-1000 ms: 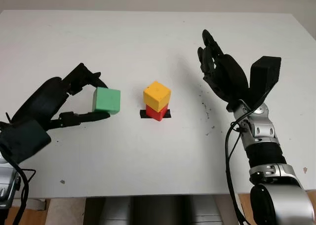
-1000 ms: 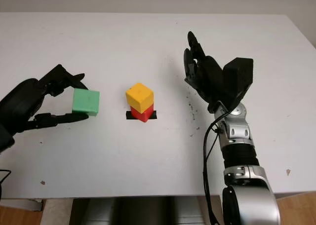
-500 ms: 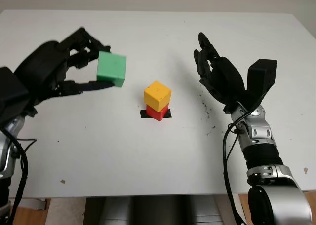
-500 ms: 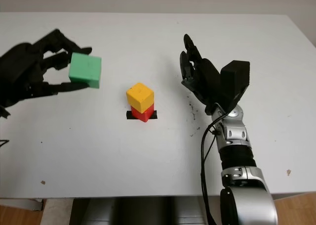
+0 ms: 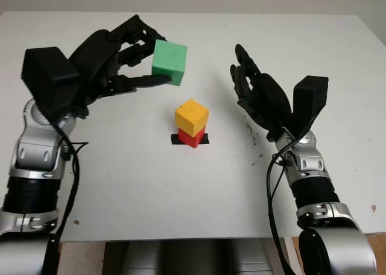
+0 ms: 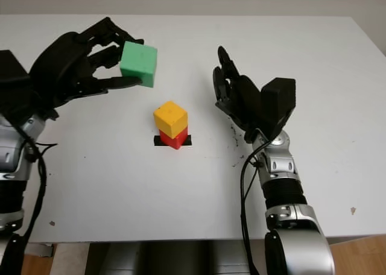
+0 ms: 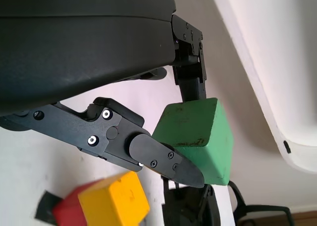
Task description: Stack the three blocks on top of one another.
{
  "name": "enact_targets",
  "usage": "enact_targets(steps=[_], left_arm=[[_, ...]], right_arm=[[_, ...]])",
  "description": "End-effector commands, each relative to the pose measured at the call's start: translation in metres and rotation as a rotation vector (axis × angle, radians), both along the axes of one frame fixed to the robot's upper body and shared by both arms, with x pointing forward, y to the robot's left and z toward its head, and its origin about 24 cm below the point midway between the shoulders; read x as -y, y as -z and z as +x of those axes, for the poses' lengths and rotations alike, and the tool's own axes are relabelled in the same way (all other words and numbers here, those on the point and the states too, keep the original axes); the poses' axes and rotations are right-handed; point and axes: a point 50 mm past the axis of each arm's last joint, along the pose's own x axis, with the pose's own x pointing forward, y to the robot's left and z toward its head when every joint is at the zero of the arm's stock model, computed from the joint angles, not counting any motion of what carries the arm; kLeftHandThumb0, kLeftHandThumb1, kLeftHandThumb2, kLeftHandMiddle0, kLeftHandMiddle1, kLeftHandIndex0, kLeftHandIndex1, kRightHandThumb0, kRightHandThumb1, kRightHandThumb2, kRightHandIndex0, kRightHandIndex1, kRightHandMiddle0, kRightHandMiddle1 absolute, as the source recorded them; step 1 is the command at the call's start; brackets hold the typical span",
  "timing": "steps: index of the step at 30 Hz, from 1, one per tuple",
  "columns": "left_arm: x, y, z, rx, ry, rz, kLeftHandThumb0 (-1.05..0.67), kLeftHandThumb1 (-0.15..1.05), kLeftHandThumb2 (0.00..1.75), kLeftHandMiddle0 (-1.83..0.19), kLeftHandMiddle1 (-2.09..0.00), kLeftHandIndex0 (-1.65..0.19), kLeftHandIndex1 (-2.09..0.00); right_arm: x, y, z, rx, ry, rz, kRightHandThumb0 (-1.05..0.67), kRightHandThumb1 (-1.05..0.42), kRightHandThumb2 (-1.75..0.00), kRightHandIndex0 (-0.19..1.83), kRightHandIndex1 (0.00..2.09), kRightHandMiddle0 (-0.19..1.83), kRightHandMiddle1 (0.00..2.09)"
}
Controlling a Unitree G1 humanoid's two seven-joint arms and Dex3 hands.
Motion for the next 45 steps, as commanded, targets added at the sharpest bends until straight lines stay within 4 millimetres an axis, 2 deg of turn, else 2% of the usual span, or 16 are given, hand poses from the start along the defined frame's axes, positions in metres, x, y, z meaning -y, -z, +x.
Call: enact_targets(steps=[1, 7, 11, 20, 31, 45], left_arm=[[0.006, -0.004, 0.003, 0.014, 0.011, 0.016, -0.51, 0.98, 0.05, -0.19, -0.03, -0.41, -1.48], [0.013, 0.007, 0.01, 0.001, 0.024, 0.056, -0.55, 0.98, 0.05, -0.13, -0.04, -0.43, -1.48], [0.017, 0.016, 0.012, -0.034, 0.051, 0.02, -0.55, 0.96, 0.05, -0.12, -0.04, -0.46, -1.46], [0.024, 0.03, 0.011, -0.077, 0.108, 0.038, -0.55, 0.97, 0.06, -0.13, -0.05, -0.46, -1.53], [0.028, 0.033, 0.005, -0.119, 0.143, 0.022, -0.57, 0.97, 0.05, -0.13, -0.05, -0.47, -1.53], [0.026, 0.037, 0.001, -0.139, 0.096, 0.071, -0.57, 0.99, 0.06, -0.1, -0.05, -0.41, -1.55]], right_arm=[[0.003, 0.004, -0.002, 0.001, 0.009, 0.003, -0.67, -1.05, -0.77, -0.19, 0.0, -0.19, 0.0], [0.002, 0.007, -0.002, -0.004, 0.006, 0.019, -0.65, -1.05, -0.76, -0.19, 0.0, -0.19, 0.0], [0.002, 0.008, -0.002, -0.012, 0.005, 0.022, -0.64, -1.05, -0.77, -0.19, 0.0, -0.19, 0.0], [0.003, 0.007, 0.0, -0.011, 0.003, 0.026, -0.64, -1.05, -0.76, -0.19, 0.0, -0.19, 0.0], [0.005, 0.006, 0.0, 0.0, 0.004, 0.012, -0.65, -1.05, -0.74, -0.19, 0.0, -0.19, 0.0], [0.006, 0.008, 0.0, -0.009, -0.003, 0.008, -0.62, -1.05, -0.75, -0.19, 0.0, -0.19, 0.0]])
